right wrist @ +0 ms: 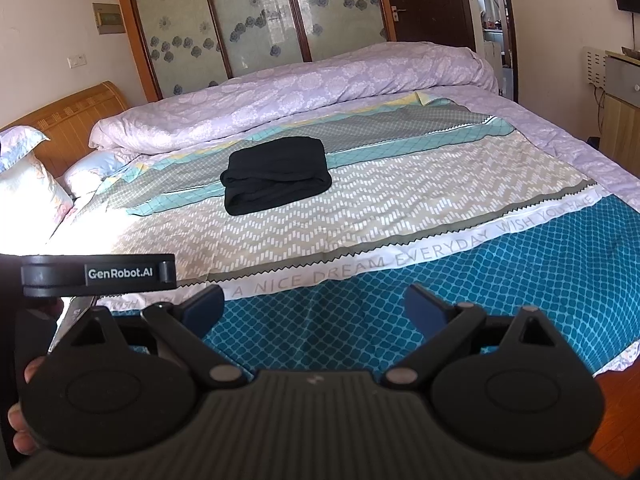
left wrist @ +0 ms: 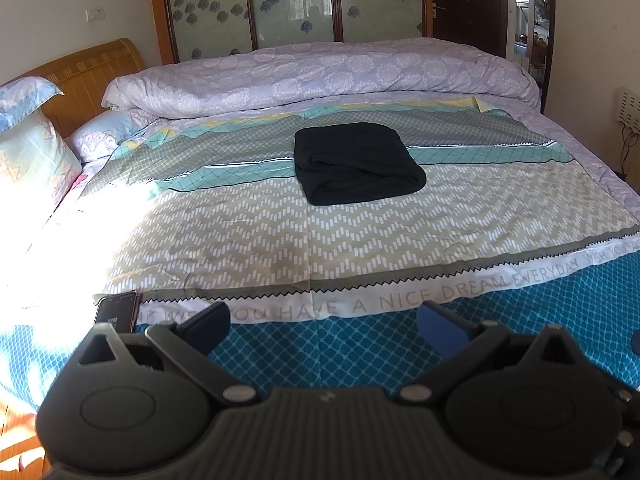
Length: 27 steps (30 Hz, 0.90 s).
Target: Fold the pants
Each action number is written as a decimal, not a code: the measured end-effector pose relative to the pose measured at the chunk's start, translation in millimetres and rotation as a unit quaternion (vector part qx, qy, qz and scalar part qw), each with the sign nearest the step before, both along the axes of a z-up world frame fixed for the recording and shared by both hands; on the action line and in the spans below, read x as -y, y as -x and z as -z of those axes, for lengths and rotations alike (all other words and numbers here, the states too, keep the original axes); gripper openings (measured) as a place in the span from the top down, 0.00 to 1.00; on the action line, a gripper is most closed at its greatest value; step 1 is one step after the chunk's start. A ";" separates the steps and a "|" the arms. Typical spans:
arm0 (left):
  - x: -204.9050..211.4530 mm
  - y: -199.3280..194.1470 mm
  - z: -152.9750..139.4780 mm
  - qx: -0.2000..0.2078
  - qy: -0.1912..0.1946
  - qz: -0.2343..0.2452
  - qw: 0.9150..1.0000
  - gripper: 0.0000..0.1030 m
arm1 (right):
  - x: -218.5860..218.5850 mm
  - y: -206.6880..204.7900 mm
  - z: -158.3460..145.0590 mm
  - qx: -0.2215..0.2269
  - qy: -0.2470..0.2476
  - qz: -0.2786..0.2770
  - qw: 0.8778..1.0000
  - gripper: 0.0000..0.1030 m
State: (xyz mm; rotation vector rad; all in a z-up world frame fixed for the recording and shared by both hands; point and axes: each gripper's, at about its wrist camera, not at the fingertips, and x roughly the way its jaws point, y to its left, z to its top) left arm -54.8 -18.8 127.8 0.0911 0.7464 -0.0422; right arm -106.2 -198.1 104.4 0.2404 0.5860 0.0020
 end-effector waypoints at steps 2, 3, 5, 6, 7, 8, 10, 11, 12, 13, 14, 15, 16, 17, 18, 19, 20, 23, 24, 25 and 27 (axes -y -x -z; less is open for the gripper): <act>-0.1 -0.5 0.4 -0.002 0.000 -0.001 1.000 0.00 | -0.1 0.3 -1.8 0.004 0.003 -0.001 1.000 0.05; 0.1 -0.5 0.4 -0.002 0.000 -0.001 1.000 0.00 | 1.3 0.2 -3.5 0.006 0.003 0.001 1.000 0.05; 0.6 0.1 -0.2 -0.001 0.002 0.001 1.000 0.00 | 6.8 0.3 -8.3 0.017 0.002 0.011 1.000 0.05; 1.0 0.3 -0.4 -0.001 0.002 0.001 1.000 0.00 | 9.7 0.5 -10.2 0.021 0.002 0.017 1.000 0.05; 1.4 0.3 -0.3 -0.001 0.001 0.002 1.000 0.00 | 12.9 0.0 -11.1 0.022 0.000 0.022 1.000 0.05; 1.5 0.3 -0.2 -0.001 0.001 0.002 1.000 0.00 | 15.4 -0.9 -11.1 0.020 -0.002 0.024 1.000 0.05; 1.2 0.1 -0.2 -0.002 0.002 0.002 1.000 0.00 | 17.1 -1.5 -9.2 0.015 -0.006 0.026 1.000 0.05; 1.0 0.0 -0.2 -0.002 0.002 0.002 1.000 0.00 | 16.6 -1.6 -8.2 0.014 -0.006 0.024 1.000 0.05; 0.7 0.1 -0.4 -0.002 0.003 0.001 1.000 0.00 | 14.4 -1.3 -7.2 0.011 -0.004 0.021 1.000 0.05; 0.0 0.5 -1.3 -0.001 0.004 0.002 1.000 0.00 | 12.1 -0.6 -6.6 0.010 -0.003 0.018 1.000 0.05; -0.5 0.9 -2.2 0.000 0.006 0.002 1.000 0.00 | 10.1 0.2 -6.3 0.010 -0.002 0.014 1.000 0.05; -0.7 1.4 -3.1 0.001 0.006 0.002 1.000 0.00 | 7.9 0.8 -6.0 0.011 0.001 0.011 1.000 0.05; -0.8 2.0 -4.0 0.003 0.006 0.002 1.000 0.00 | 6.1 1.6 -7.0 0.012 0.004 0.008 1.000 0.05; -1.1 2.1 -4.6 0.005 0.006 0.002 1.000 0.00 | 5.0 2.1 -7.1 0.012 0.005 0.006 1.000 0.05; -1.1 2.3 -5.1 0.005 0.006 0.002 1.000 0.00 | 4.9 2.4 -7.5 0.012 0.005 0.005 1.000 0.05; -1.2 2.4 -5.4 0.006 0.007 0.002 1.000 0.00 | 4.9 2.6 -7.7 0.012 0.004 0.005 1.000 0.05; -1.3 2.3 -5.7 0.007 0.007 0.002 1.000 0.00 | 5.1 2.7 -7.7 0.012 0.004 0.006 1.000 0.05; -2.4 2.2 -7.1 0.011 0.007 0.000 1.000 0.00 | 5.6 2.5 -7.3 0.010 0.003 0.007 1.000 0.05; -2.9 2.1 -7.5 0.012 0.008 -0.001 1.000 0.00 | 5.2 2.6 -7.2 0.010 0.003 0.006 1.000 0.05; -3.6 2.0 -7.9 0.013 0.009 -0.002 1.000 0.00 | 4.5 2.7 -7.0 0.009 0.003 0.005 1.000 0.05; -4.2 1.8 -8.1 0.013 0.010 -0.004 1.000 0.00 | 3.0 3.0 -6.5 0.009 0.005 0.002 1.000 0.05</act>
